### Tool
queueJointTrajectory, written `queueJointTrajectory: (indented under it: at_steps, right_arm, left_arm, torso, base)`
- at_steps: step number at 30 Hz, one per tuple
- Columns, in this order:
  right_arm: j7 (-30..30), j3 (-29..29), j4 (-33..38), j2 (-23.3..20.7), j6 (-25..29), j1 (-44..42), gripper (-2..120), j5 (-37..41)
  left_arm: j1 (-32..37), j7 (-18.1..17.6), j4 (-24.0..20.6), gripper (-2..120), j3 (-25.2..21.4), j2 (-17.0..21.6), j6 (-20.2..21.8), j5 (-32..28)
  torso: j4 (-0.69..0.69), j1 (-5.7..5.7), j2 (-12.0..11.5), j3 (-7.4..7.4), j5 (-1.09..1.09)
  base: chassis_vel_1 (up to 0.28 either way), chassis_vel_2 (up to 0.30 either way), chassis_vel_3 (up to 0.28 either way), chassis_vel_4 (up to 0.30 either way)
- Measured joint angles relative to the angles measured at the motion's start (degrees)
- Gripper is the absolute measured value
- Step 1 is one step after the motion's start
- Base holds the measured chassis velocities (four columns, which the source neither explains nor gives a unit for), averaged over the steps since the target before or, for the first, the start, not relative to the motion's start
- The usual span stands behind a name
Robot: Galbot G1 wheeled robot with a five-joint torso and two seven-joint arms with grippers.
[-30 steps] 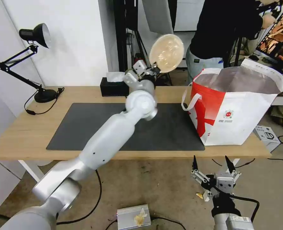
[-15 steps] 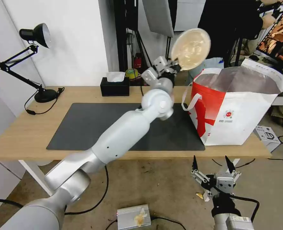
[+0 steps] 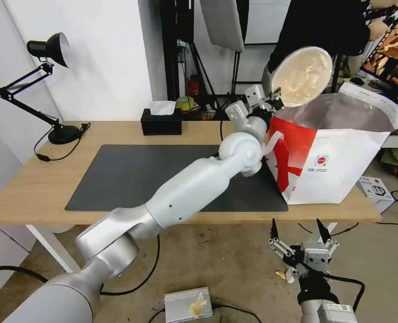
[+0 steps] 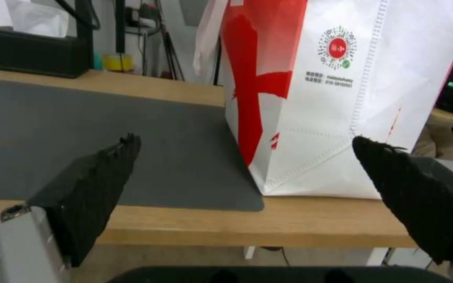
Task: Pick up the trash from the table and place it into the takeout bag.
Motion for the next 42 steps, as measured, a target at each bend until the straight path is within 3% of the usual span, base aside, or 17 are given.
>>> queueJointTrajectory:
  at_steps: [12,22,36,42]
  right_arm:
    - [0.0,0.0,0.0,0.0,0.0,0.0,100,0.0]
    - [0.0,0.0,0.0,0.0,0.0,0.0,100,0.0]
    - [0.0,0.0,0.0,0.0,0.0,0.0,100,0.0]
    - [0.0,0.0,0.0,0.0,0.0,0.0,100,0.0]
  left_arm:
    - [0.3,5.3,4.4,0,4.7,1.7,0.4,11.9]
    - [0.1,6.8,7.5,0,6.0,2.7,-1.0,20.8]
    - [-0.1,7.6,8.6,0,6.9,2.4,-3.9,24.5]
    - [-0.6,7.3,9.0,21,7.4,2.3,-7.5,24.4]
  torso:
    - [0.0,-0.01,0.0,0.0,0.0]
    - [0.0,0.0,0.0,0.0,0.0]
    - [-0.01,-0.01,0.0,0.0,0.0]
    - [0.0,-0.01,0.0,0.0,0.0]
  base:
    - [0.0,0.0,0.0,0.0]
    - [0.0,0.0,0.0,0.0]
    - [0.0,0.0,0.0,0.0]
    - [0.0,0.0,0.0,0.0]
